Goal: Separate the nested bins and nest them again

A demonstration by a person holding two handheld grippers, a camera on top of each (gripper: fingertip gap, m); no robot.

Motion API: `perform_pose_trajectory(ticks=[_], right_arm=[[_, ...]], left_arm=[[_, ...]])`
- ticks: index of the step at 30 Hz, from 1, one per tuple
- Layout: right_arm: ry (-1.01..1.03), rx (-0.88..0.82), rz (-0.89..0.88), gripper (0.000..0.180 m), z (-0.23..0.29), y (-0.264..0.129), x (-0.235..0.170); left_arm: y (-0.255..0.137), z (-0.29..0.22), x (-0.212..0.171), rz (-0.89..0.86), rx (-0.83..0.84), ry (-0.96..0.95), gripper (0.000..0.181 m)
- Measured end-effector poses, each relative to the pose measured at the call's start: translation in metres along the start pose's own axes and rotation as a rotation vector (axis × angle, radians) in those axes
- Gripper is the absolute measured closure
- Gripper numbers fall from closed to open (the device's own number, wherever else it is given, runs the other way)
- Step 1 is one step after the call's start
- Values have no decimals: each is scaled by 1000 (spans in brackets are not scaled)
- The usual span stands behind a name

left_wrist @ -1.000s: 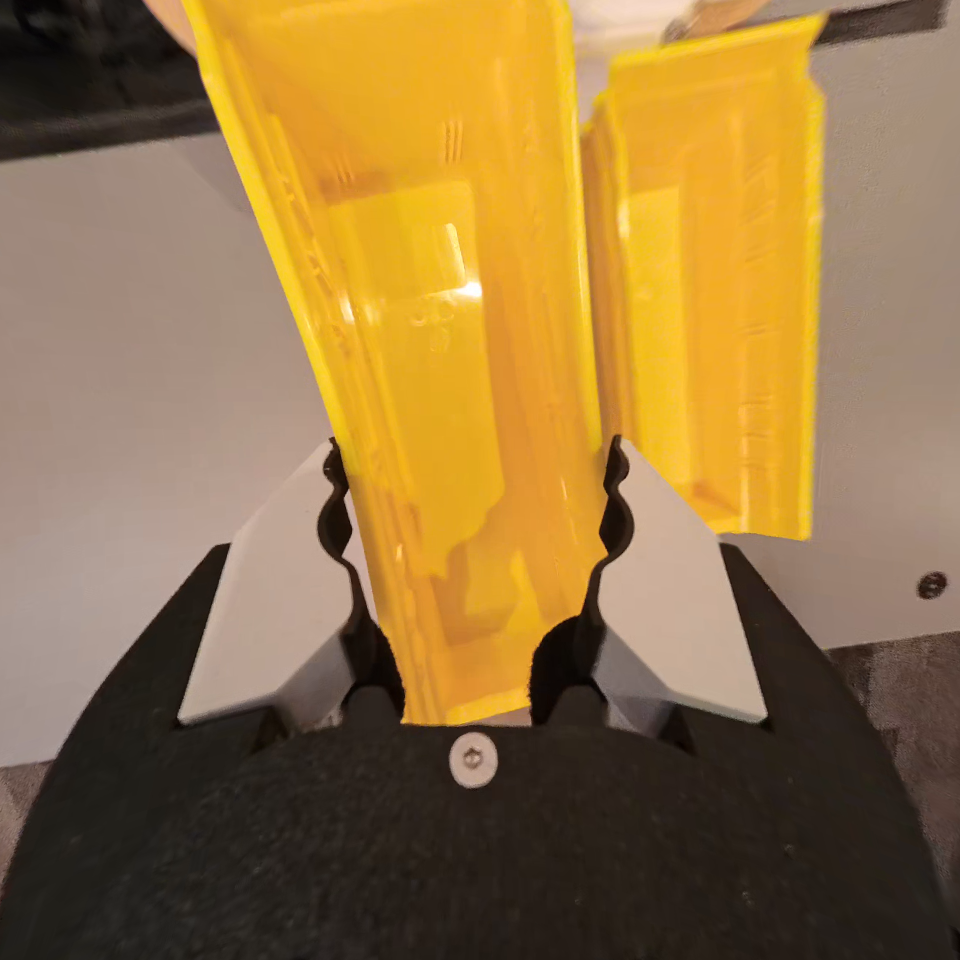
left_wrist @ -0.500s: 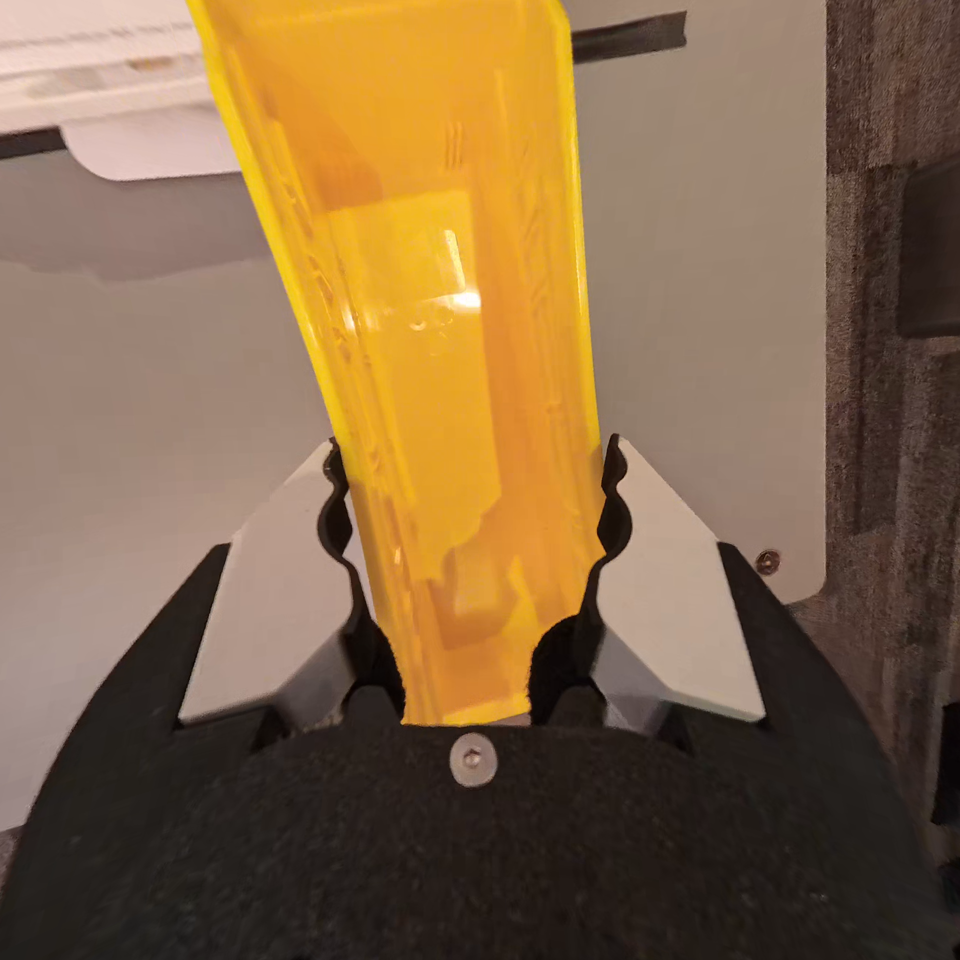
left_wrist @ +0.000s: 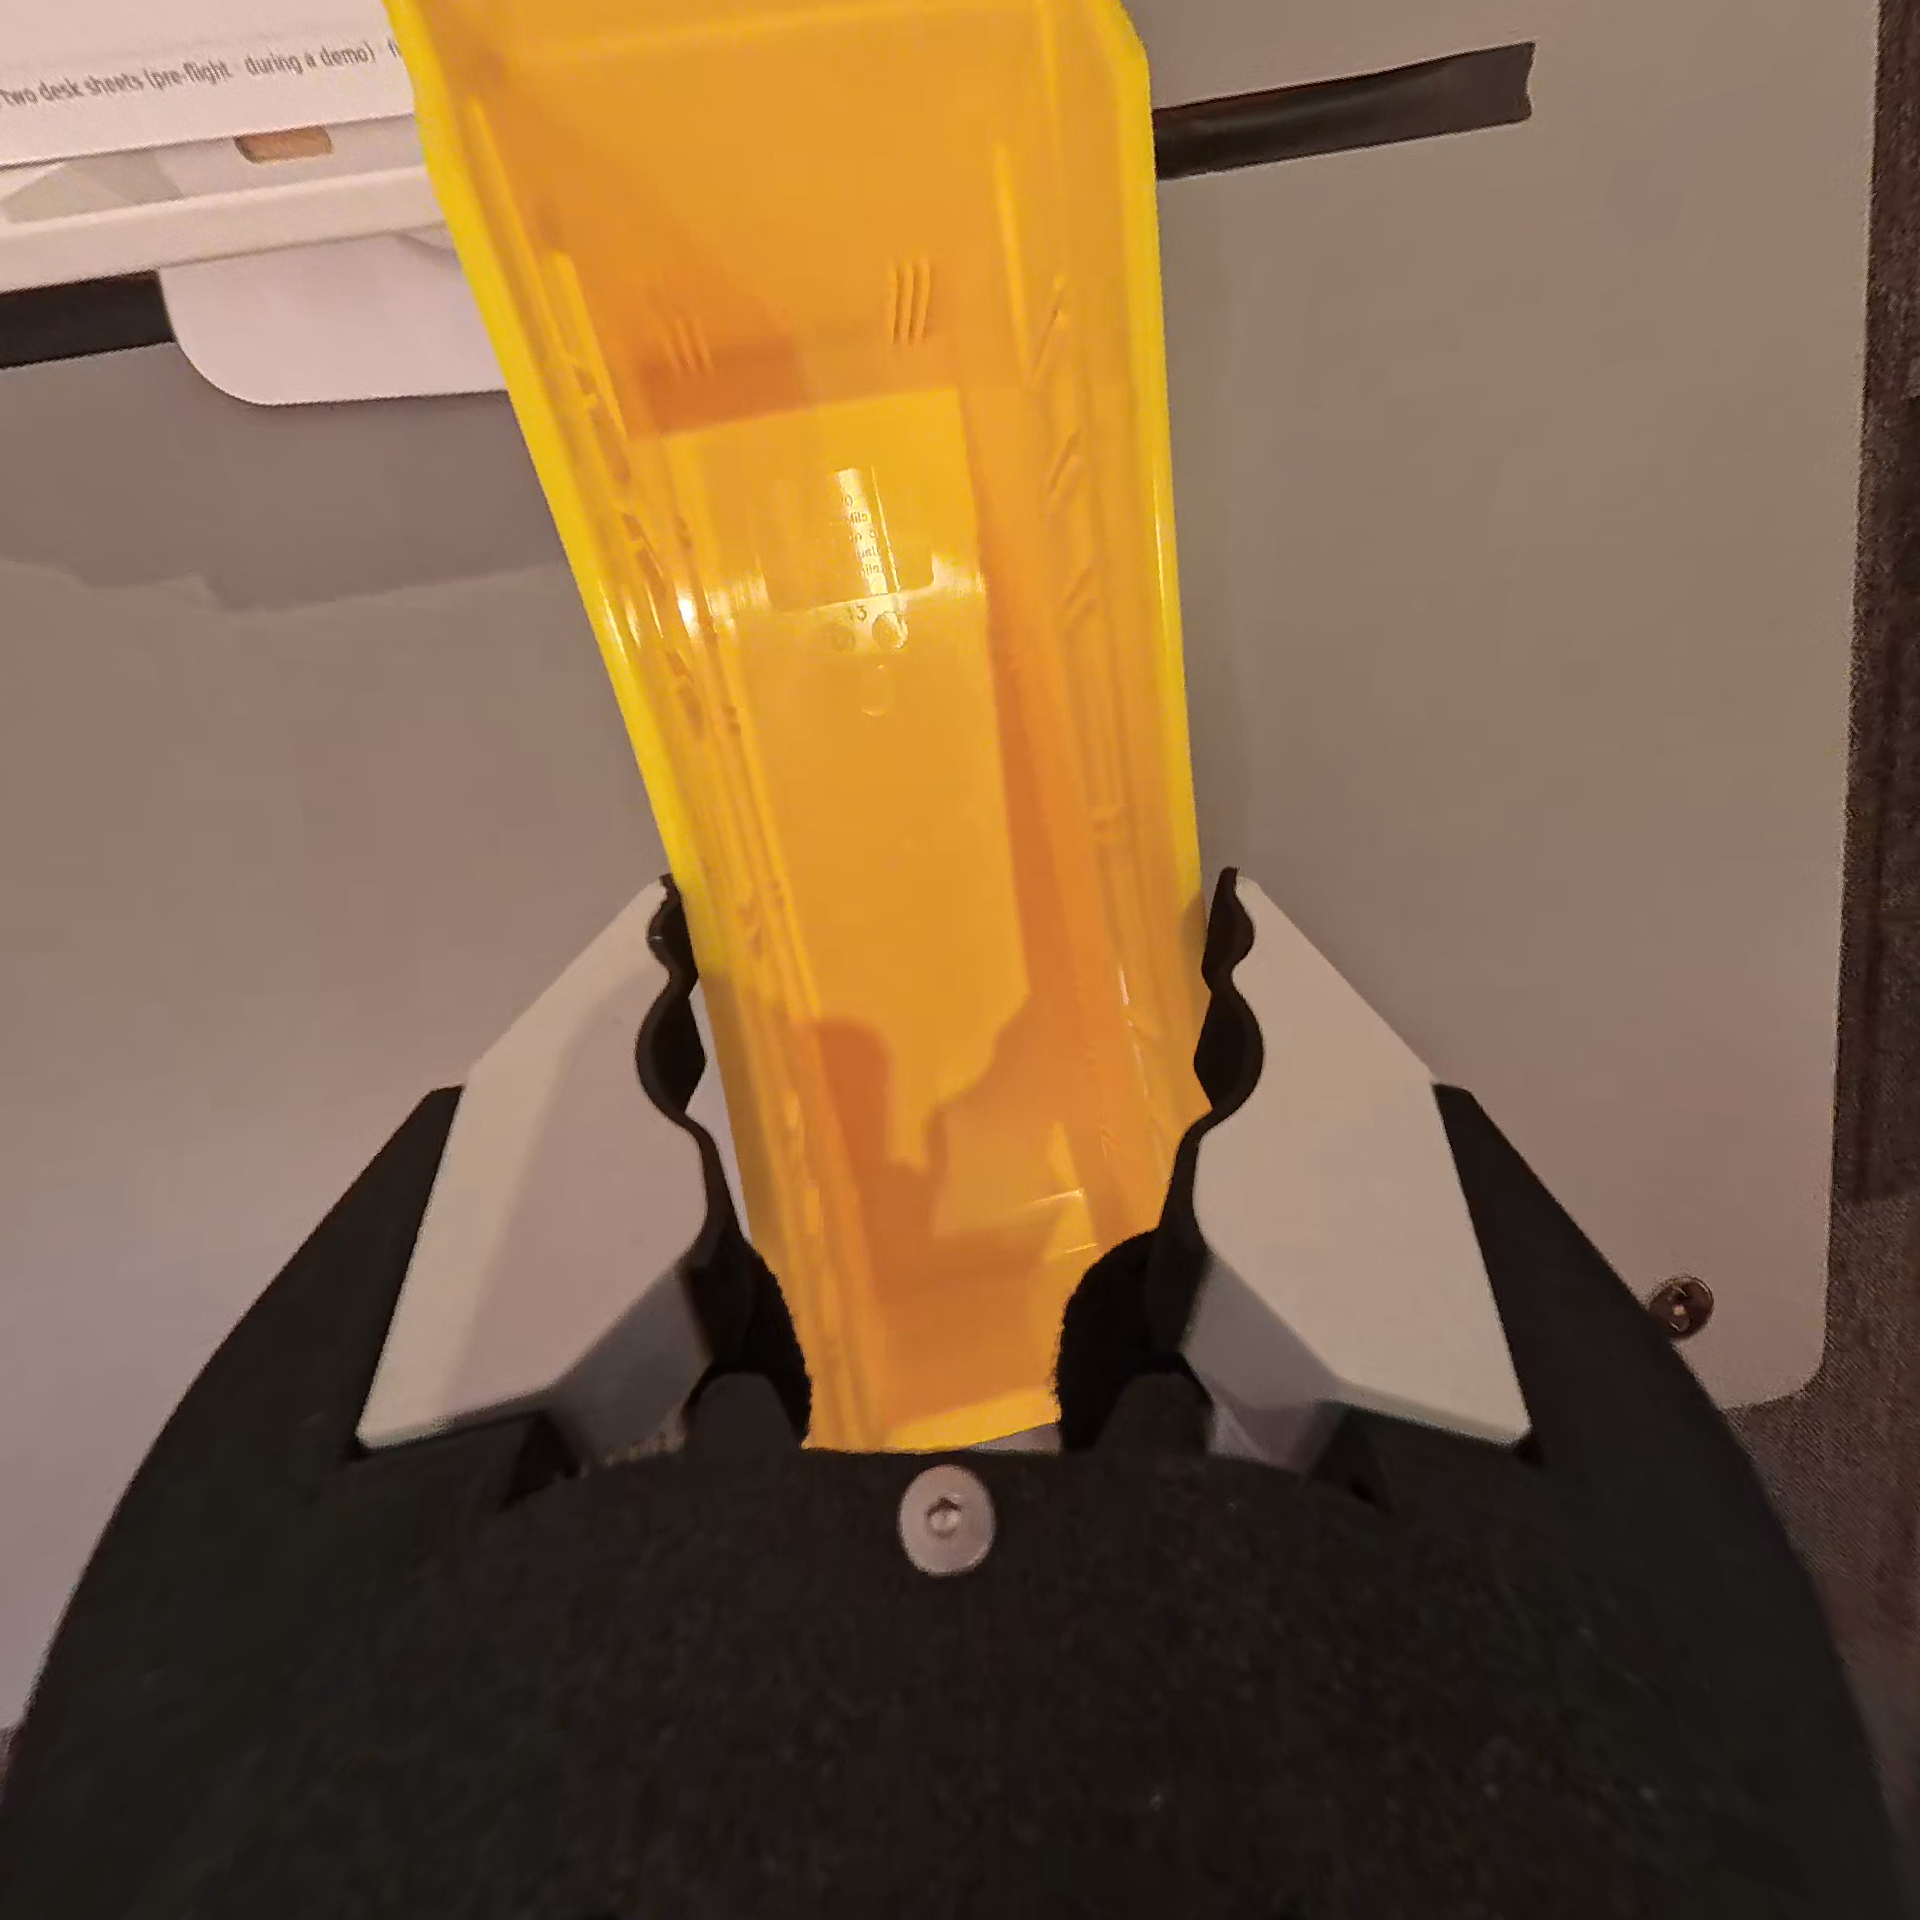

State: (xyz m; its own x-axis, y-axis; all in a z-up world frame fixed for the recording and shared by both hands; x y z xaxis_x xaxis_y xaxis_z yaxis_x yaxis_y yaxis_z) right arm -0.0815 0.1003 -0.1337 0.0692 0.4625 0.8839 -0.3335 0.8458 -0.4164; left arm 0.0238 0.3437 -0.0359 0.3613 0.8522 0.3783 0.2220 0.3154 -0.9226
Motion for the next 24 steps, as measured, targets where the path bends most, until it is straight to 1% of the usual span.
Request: perform_pose_trajectory(ticks=[9, 13, 17, 24], right_arm=[[-6, 10, 19, 111, 3, 2, -3], [-6, 14, 24, 111, 4, 3, -4], [-7, 20, 36, 112, 5, 4, -7], [-14, 26, 57, 112, 8, 6, -11]], left_arm=[[15, 5, -2, -30, -20, -19, 84], [18, 6, -1, -84, -50, -40, 84], [28, 9, -9, -106, -73, -48, 82], [33, 8, -9, -176, -80, -48, 79]])
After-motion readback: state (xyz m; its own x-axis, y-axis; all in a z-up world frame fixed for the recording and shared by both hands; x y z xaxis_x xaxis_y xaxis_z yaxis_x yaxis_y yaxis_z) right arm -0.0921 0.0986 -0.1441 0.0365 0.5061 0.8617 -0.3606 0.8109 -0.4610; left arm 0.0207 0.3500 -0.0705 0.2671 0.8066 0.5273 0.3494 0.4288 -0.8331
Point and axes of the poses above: each gripper's, where its closed fingertips meet, y out along the fingers, x out of its top, z = x × y across the jaws, the point moved 1 cm from there along -y, back along the fingers, and after that the axes turned 5 degrees about -y, right-handed, at the moved point
